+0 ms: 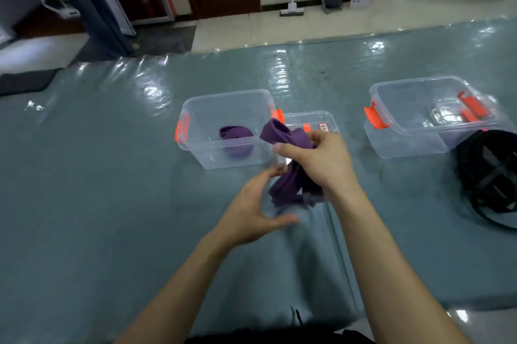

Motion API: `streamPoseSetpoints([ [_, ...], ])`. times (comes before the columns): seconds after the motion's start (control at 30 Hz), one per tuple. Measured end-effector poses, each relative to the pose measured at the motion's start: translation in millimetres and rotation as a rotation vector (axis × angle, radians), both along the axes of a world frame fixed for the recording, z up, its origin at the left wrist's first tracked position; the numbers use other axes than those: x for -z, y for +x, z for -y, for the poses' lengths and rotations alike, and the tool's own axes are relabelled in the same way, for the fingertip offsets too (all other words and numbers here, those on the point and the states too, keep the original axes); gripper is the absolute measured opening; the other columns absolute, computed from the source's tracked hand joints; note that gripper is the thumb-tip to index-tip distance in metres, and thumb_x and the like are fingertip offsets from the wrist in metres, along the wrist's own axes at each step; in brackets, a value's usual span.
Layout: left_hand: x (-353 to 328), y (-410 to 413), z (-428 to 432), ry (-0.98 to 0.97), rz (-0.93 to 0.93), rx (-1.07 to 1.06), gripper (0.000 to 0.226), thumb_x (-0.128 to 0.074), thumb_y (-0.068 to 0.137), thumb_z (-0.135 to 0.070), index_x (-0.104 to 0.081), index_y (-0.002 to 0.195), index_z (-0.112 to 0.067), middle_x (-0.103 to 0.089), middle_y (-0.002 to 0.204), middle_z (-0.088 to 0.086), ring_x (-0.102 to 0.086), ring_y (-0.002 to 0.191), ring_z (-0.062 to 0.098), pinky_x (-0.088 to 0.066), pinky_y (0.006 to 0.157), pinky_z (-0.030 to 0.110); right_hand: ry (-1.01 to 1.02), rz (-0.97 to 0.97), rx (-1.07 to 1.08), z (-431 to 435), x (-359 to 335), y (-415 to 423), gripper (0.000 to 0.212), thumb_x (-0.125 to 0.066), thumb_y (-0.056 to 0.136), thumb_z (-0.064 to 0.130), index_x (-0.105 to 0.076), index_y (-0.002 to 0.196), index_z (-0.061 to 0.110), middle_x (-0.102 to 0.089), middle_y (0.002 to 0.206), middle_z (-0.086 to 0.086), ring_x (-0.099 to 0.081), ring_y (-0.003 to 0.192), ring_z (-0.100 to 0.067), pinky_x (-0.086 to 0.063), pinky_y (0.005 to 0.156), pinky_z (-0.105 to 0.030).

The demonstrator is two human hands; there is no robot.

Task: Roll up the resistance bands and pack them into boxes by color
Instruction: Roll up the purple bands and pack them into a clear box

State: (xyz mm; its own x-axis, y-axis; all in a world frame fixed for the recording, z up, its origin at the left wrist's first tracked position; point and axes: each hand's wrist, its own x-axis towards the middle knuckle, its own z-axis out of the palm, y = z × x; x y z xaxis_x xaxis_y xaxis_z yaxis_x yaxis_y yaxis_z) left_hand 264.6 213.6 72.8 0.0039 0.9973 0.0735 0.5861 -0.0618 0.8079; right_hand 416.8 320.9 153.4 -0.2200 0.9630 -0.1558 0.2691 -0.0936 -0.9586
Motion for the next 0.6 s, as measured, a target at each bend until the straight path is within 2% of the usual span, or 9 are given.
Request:
streamPoseSetpoints([
  [0.07,-17,0,4,0.029,0.178,-0.136,0.042,-0.079,0.094,-0.021,-0.066,0.131,-0.006,-0.078,0.12,0.003,-0.074,0.112,0.015,-0.057,0.104,0.039,-0.045,-0.181,-0.171,11,-16,-11,0.028,-0.096,0.079,0.03,-0.08,0.093,0.012,-0.078,0.08,-0.004,-0.07,0.067,-0.015,-0.055,0.063,-0.027],
  [0.13,-34,-15,13,0.092,0.411,-0.209,0.023,-0.062,0.093,-0.006,-0.067,0.115,0.0,-0.078,0.09,0.005,-0.074,0.084,0.019,-0.061,0.086,0.034,-0.103,-0.33,-0.326,16,-28,-17,0.027,-0.088,0.089,0.025,-0.079,0.104,0.005,-0.078,0.089,-0.011,-0.073,0.077,-0.022,-0.06,0.073,-0.031],
  [0.27,-61,-81,48,0.146,0.828,-0.414,0.013,-0.054,0.091,-0.019,-0.062,0.09,-0.009,-0.055,0.059,0.006,-0.049,0.045,0.022,-0.043,0.049,0.032,-0.039,-0.298,-0.416,12,-24,-13,0.016,-0.079,0.098,0.017,-0.077,0.109,0.004,-0.073,0.083,-0.01,-0.071,0.073,-0.024,-0.063,0.077,-0.033],
  [0.33,-61,-121,70,0.121,0.735,-0.511,0.029,-0.066,0.093,-0.035,-0.058,0.075,-0.014,-0.047,0.054,0.005,-0.041,0.039,0.021,-0.035,0.044,0.028,-0.012,-0.221,-0.458,4,-8,-7,0.015,-0.083,0.095,0.022,-0.081,0.106,0.012,-0.076,0.083,-0.008,-0.073,0.075,-0.024,-0.061,0.075,-0.028],
  [0.4,-44,-158,86,0.035,0.507,-0.6,0.041,-0.079,0.092,-0.04,-0.057,0.067,-0.015,-0.051,0.053,0.008,-0.047,0.042,0.025,-0.041,0.048,0.028,0.032,-0.037,-0.478,-9,22,-3,0.018,-0.087,0.091,0.022,-0.081,0.108,0.017,-0.08,0.092,-0.012,-0.077,0.087,-0.032,-0.062,0.084,-0.036],
  [0.47,-15,-189,96,-0.151,0.34,-0.754,0.033,-0.081,0.096,-0.034,-0.069,0.081,-0.007,-0.068,0.064,0.011,-0.069,0.058,0.028,-0.06,0.064,0.034,0.103,0.31,-0.481,-21,68,-1,0.032,-0.085,0.092,0.017,-0.076,0.122,0.016,-0.079,0.109,-0.015,-0.075,0.099,-0.035,-0.058,0.092,-0.042],
  [0.5,4,-201,103,-0.303,0.246,-0.827,0.03,-0.078,0.1,-0.032,-0.073,0.101,-0.002,-0.078,0.084,0.015,-0.078,0.079,0.03,-0.065,0.08,0.041,0.123,0.514,-0.507,-23,94,1,0.041,-0.081,0.093,0.015,-0.071,0.133,0.015,-0.076,0.12,-0.015,-0.073,0.105,-0.034,-0.057,0.095,-0.042],
  [0.53,22,-209,111,-0.475,0.117,-0.868,0.043,-0.078,0.1,-0.031,-0.067,0.126,0.001,-0.078,0.113,0.022,-0.077,0.107,0.035,-0.062,0.099,0.049,0.109,0.688,-0.549,-20,119,3,0.049,-0.078,0.095,0.015,-0.065,0.142,0.014,-0.071,0.133,-0.016,-0.07,0.114,-0.034,-0.056,0.1,-0.042],
  [0.6,58,-207,130,-0.708,-0.134,-0.894,0.092,-0.085,0.094,-0.036,-0.034,0.159,0.005,-0.048,0.159,0.032,-0.051,0.146,0.044,-0.043,0.121,0.055,0.037,0.865,-0.621,-7,162,11,0.06,-0.073,0.096,0.017,-0.054,0.153,0.01,-0.06,0.148,-0.02,-0.062,0.13,-0.038,-0.05,0.109,-0.041],
])
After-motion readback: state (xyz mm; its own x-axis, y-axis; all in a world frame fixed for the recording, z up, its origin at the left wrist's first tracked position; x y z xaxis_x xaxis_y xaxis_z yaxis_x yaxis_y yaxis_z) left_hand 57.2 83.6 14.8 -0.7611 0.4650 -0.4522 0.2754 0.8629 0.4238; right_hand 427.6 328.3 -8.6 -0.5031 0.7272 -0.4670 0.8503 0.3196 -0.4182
